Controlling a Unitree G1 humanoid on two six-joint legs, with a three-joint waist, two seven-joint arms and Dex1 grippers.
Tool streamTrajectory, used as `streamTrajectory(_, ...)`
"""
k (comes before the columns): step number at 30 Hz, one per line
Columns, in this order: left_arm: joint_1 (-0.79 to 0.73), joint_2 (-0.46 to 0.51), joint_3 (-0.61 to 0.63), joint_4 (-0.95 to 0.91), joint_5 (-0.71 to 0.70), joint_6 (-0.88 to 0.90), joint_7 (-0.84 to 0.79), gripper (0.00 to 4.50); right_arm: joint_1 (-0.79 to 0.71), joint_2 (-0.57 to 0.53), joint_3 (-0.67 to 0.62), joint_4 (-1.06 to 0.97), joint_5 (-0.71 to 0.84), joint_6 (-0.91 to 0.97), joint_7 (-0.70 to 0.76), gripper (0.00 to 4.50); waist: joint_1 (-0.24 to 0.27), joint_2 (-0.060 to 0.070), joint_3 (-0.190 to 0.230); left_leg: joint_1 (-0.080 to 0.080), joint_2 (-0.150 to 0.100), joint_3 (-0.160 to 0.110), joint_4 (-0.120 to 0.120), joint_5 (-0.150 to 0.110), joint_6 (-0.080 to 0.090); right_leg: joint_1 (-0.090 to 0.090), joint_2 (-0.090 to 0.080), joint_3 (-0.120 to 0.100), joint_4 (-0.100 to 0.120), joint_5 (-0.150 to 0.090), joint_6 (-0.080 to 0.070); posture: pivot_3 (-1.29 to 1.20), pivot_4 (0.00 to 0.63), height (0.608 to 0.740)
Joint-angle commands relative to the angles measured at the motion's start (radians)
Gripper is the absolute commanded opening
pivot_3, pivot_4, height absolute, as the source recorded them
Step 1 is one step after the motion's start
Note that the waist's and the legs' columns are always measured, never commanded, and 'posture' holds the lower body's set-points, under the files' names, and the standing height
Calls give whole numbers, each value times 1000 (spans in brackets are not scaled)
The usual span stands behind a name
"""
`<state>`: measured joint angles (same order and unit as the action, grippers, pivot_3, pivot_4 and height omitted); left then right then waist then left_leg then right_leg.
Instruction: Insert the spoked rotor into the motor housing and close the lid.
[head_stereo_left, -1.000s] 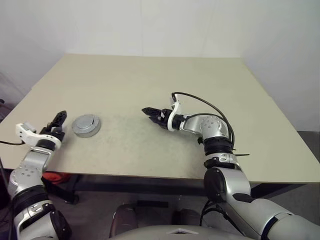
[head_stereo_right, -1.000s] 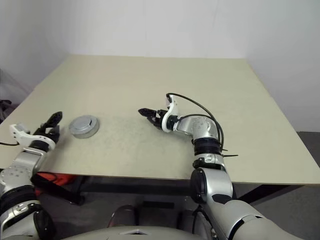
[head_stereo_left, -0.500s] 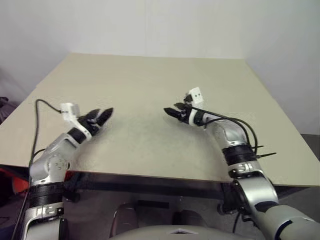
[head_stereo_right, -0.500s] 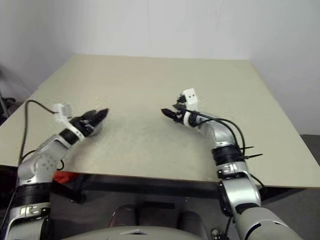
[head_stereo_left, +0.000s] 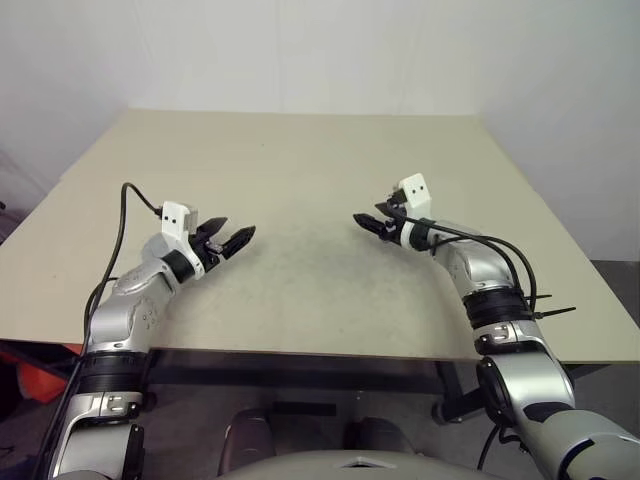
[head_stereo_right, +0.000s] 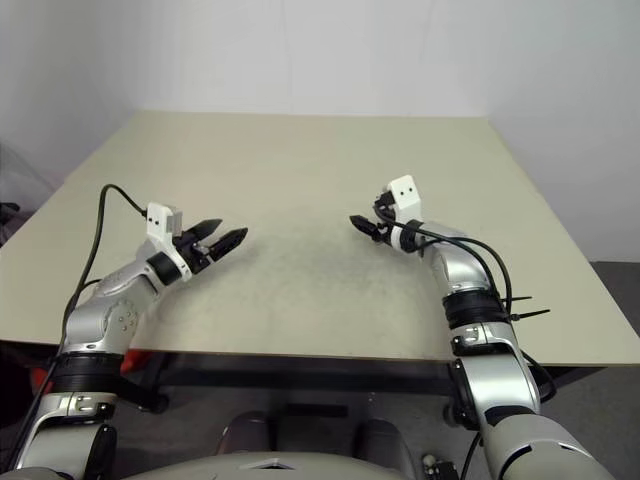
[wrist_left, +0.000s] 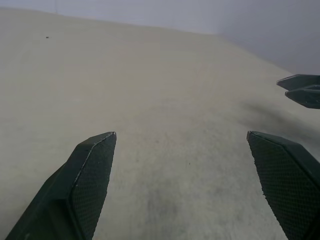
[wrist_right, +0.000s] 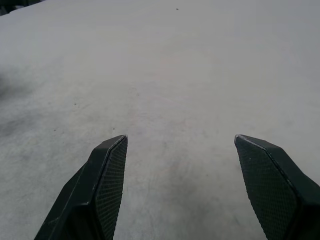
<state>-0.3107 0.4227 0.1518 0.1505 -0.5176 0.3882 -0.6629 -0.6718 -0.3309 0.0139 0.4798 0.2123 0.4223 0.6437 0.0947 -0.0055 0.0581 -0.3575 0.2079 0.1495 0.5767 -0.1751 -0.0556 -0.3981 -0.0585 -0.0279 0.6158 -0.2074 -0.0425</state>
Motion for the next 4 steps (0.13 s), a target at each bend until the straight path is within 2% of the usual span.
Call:
streamTrajectory(1,-3,-5,15,-27,11,-18,6,4405,-17,3,-13,-9,-5,-28,-7,3514,0,0,0,0,0,0,0,0,0,0,0,0,0,0,0,0,0,740)
streamTrajectory(4,8,-3,18,-17,23,-21,6,4405,-20,8,-13,10,-20,-39,-25,3514,0,0,0,0,0,0,0,0,0,0,0,0,1,0,0,0,0,740)
